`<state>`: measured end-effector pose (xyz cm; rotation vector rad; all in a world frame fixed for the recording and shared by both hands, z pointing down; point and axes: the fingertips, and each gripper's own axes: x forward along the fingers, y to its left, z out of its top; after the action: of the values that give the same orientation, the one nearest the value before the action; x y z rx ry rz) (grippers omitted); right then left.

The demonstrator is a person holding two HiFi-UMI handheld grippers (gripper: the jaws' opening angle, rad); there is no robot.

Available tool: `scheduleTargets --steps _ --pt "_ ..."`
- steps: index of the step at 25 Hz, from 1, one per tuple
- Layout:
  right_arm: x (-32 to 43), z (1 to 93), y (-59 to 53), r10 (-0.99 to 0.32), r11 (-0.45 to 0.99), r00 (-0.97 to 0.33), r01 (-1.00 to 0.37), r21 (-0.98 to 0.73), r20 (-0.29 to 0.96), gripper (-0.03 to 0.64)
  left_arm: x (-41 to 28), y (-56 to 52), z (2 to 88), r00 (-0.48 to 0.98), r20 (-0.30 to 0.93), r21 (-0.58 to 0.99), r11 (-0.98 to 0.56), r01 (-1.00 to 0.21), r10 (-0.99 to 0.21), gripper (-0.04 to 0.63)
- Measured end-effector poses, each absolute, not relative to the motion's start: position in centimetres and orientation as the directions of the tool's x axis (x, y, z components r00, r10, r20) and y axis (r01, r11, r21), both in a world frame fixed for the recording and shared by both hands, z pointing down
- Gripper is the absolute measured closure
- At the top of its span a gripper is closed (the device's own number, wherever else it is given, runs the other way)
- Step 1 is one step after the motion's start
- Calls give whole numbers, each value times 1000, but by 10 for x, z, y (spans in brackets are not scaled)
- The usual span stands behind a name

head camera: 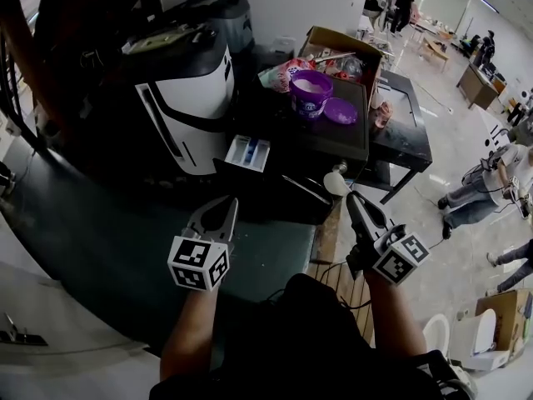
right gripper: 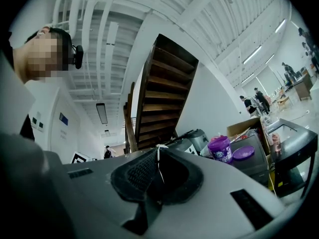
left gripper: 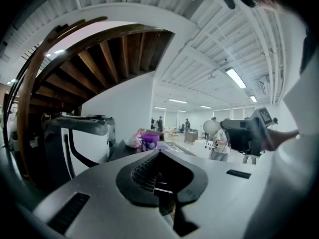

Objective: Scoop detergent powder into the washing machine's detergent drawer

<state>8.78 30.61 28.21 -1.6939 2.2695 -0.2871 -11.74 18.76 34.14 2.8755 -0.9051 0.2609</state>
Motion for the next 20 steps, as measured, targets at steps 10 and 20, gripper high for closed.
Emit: scheduleTargets --steps 10,20 --pt "86 286 299 -959 282 -267 -905 -318 -90 595 -120 177 348 810 190 93 -811 -577 -555 588" --pt "125 305 249 -962 274 -258 -890 -364 -92 595 -82 125 356 804 212 80 -810 -581 -556 588"
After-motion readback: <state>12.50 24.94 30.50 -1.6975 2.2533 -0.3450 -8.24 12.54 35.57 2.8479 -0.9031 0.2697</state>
